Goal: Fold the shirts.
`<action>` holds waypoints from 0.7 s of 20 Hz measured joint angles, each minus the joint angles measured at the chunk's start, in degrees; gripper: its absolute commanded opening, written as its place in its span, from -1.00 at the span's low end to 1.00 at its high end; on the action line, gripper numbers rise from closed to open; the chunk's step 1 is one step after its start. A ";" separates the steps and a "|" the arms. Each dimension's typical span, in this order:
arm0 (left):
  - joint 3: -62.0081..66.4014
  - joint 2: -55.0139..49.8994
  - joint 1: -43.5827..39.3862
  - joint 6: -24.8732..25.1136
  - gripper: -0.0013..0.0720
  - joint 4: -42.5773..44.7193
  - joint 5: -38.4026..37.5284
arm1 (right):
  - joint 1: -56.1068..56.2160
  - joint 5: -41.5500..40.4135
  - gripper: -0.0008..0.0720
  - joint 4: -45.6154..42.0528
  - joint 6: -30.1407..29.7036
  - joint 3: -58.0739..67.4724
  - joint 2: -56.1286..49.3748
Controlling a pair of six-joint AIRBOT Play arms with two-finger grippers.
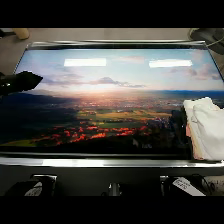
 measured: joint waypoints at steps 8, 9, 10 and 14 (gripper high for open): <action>15.67 -15.04 -9.75 -10.16 0.92 30.75 -12.44 | 35.10 -16.50 0.84 -0.37 -3.72 21.88 -1.99; 16.20 -17.38 -11.08 -11.89 0.88 32.98 -15.10 | 41.09 -15.10 0.84 -0.55 -3.30 22.49 -4.13; 15.91 -19.06 -12.26 -13.27 0.82 34.71 -17.64 | 45.68 -12.48 0.84 -0.28 -3.10 22.95 -6.43; 9.49 -20.41 -16.94 -18.86 0.71 38.80 -18.84 | 57.24 -3.54 0.84 2.34 -1.36 23.82 -15.50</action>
